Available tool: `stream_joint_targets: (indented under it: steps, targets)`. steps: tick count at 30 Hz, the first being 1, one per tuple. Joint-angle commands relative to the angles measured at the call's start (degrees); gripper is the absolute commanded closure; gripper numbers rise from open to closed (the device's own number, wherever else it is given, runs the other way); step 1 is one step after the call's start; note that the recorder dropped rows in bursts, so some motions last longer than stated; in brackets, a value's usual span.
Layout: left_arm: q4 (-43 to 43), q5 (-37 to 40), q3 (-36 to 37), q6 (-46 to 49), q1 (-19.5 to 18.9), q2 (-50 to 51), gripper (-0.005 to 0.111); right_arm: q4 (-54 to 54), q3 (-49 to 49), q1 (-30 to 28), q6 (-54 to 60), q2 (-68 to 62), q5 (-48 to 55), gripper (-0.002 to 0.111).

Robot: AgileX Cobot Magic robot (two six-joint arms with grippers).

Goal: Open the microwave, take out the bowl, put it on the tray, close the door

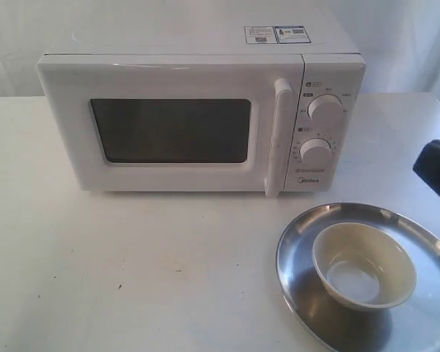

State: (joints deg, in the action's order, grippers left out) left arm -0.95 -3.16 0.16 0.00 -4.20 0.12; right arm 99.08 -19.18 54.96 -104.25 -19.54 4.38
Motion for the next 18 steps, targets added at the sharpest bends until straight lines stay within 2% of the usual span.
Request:
stream_joint_targets:
  steps: [1,4,9,14,18]
  targets:
    - [0.5,-0.2,-0.2,0.0,0.2,-0.1,0.107,-0.4,0.4,-0.1,-3.0,5.0,-4.4,0.108]
    - [0.5,-0.2,-0.2,0.0,0.2,-0.1,0.107,-0.2,0.6,-0.1,-1.0,6.9,-4.4,0.108]
    - [0.5,-0.2,-0.2,0.0,0.2,-0.1,0.107,-0.2,7.5,-0.1,1.0,6.3,13.3,0.108]
    - [0.5,-0.2,-0.2,0.0,0.2,-0.1,0.107,0.2,12.6,-0.4,1.3,7.7,18.5,0.108]
    - [0.5,-0.2,-0.2,0.0,0.2,-0.1,0.107,0.4,15.4,-7.8,2.3,13.8,16.7,0.108]
